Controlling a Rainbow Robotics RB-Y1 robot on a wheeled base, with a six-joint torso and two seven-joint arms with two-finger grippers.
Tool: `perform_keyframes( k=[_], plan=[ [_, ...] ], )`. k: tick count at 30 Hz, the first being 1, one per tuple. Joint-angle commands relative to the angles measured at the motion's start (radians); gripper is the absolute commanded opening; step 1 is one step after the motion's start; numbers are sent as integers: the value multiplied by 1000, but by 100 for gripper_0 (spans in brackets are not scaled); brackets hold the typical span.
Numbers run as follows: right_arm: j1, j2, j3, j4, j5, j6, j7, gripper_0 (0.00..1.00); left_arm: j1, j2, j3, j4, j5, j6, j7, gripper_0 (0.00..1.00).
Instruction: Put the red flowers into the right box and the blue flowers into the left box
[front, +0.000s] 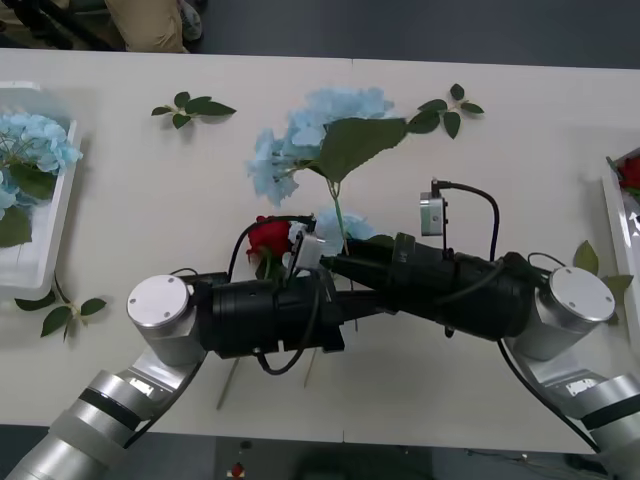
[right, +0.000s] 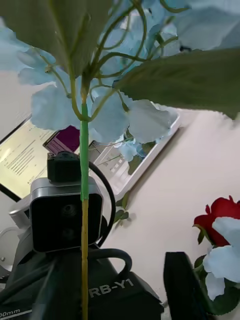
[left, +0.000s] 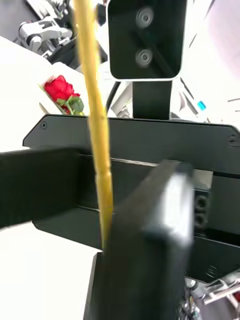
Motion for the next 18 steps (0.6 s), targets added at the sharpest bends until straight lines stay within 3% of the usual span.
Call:
perform_keyframes(
  k=[1,6,12,18],
  plan=[
    [-23,19,-3,-12,-5,5,8,100,-5,32,42,-26,27,-1,-64,0],
    [-24,16,-11,-12,-5,5,8,100,15,110,99,-24,27,-1,-64,0],
    [-24,-24,-13,-12,-9,13,8,100,15,291,165,-36,73,0,-64,0],
    [-33,-176,79,-27,-97,23,8,100,13,529,260,-78,80,40,-64,0]
  ],
)
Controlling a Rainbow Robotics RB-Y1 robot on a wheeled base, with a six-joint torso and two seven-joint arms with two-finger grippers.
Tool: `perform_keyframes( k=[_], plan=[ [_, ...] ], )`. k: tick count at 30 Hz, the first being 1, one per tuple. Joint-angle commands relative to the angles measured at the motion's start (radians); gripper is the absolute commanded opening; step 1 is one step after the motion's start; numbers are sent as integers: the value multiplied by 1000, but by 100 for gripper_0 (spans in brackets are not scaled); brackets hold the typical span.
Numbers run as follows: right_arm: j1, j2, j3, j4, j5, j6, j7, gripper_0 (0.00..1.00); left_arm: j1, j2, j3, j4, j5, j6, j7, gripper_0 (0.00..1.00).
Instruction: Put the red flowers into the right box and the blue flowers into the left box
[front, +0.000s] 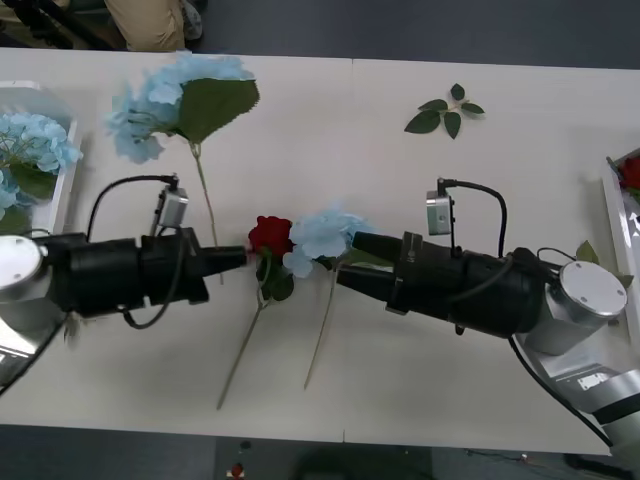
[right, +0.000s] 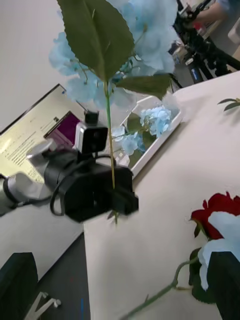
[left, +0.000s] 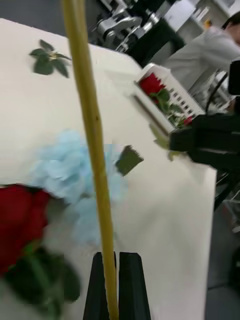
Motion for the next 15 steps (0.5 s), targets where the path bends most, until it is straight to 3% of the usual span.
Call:
perform_keyframes(
  k=[1,10,15],
  plan=[
    [-32,-151,101,-31,-95,-5,8,100,11,175,83,-50,8,51,-64,0],
    [-135,-347,202,-137,-58,-47,-14,100,10,524,247,-29,-76,148,-64,0],
    [-213,-435,202,-286,133,-97,-472,100,8,646,307,65,-214,162,-64,0]
  ],
)
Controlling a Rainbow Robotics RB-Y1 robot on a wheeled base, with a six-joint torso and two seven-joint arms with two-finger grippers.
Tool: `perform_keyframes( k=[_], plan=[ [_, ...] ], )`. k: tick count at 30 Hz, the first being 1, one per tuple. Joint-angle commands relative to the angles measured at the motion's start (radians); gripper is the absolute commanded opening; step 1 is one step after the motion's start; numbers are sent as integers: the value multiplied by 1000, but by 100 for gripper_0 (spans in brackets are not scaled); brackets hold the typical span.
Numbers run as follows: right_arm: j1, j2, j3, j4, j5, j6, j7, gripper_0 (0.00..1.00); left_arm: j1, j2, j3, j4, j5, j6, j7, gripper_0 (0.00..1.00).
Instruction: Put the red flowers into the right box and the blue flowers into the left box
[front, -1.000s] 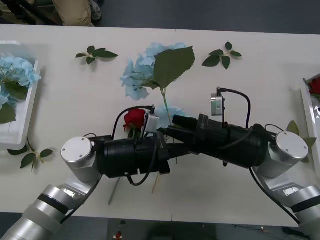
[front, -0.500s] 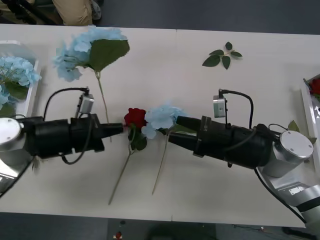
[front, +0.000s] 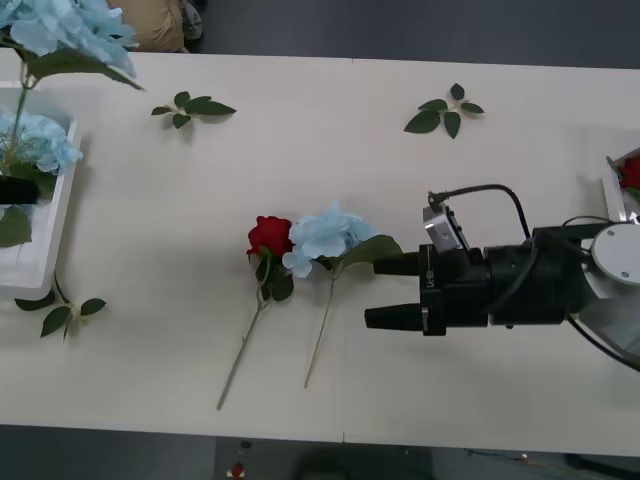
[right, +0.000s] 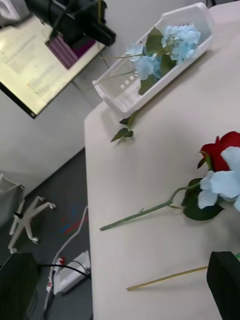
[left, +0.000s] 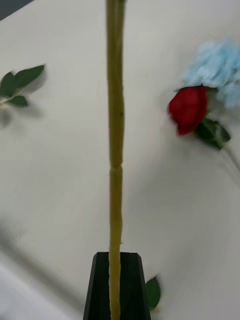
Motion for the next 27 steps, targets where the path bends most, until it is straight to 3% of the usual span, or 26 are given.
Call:
perform_keyframes(
  k=[1,6,16,23,27],
  plan=[
    [-94,-68,-18,-153,151,-18,-484,100,5,75,44,81,-121,6,-64,0],
    [-169,-71,-15,-191,309,42,-843,100,2,81,62,147,-332,-20,-64,0],
    [-267,-53,22,-189,547,195,-1167,100,5,62,34,171,-717,-105,-64,0],
    [-276,-31,45,-206,615,188,-1099,100,29,56,-171,180,-939,-368,-64,0],
    [-276,-31,45,-208,613,172,-991,100,35,13,-183,269,-937,-506,-64,0]
  ],
)
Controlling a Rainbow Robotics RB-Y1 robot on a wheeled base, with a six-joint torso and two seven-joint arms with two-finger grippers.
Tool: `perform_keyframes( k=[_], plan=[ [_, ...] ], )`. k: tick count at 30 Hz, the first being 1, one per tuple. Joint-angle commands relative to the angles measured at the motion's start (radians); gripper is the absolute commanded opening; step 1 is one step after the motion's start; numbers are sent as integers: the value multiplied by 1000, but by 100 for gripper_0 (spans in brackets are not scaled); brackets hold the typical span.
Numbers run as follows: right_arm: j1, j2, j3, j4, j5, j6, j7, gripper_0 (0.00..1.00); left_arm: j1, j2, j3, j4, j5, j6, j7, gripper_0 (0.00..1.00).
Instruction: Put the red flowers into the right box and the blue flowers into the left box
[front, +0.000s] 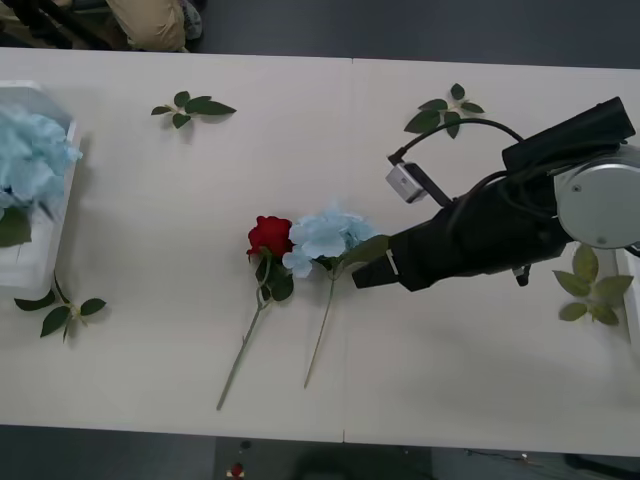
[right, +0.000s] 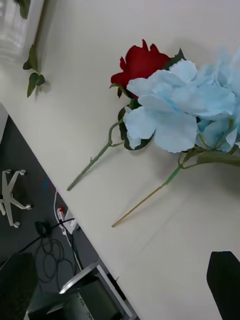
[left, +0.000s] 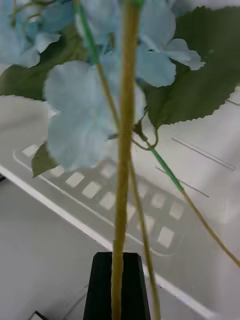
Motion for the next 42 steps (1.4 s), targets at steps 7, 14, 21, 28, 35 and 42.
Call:
perform_keyframes(
  k=[7,14,21,28,35,42],
  plan=[
    [-9,11,-18,-39,3,-8,268,100,32,-77,45,139,-13,-144,-64,0],
    [-10,34,-55,-37,26,65,390,100,32,-68,47,141,-44,-168,-64,40],
    [-10,56,-91,-19,25,118,508,100,32,-68,49,142,-27,-187,-64,66],
    [-9,60,-95,9,2,118,552,100,33,-52,65,127,96,-176,-64,77],
    [-7,65,-106,10,-1,117,580,100,36,-9,174,66,378,129,-64,93],
    [-7,65,-107,10,-1,117,598,100,39,-9,404,64,549,441,-64,100]
  ],
)
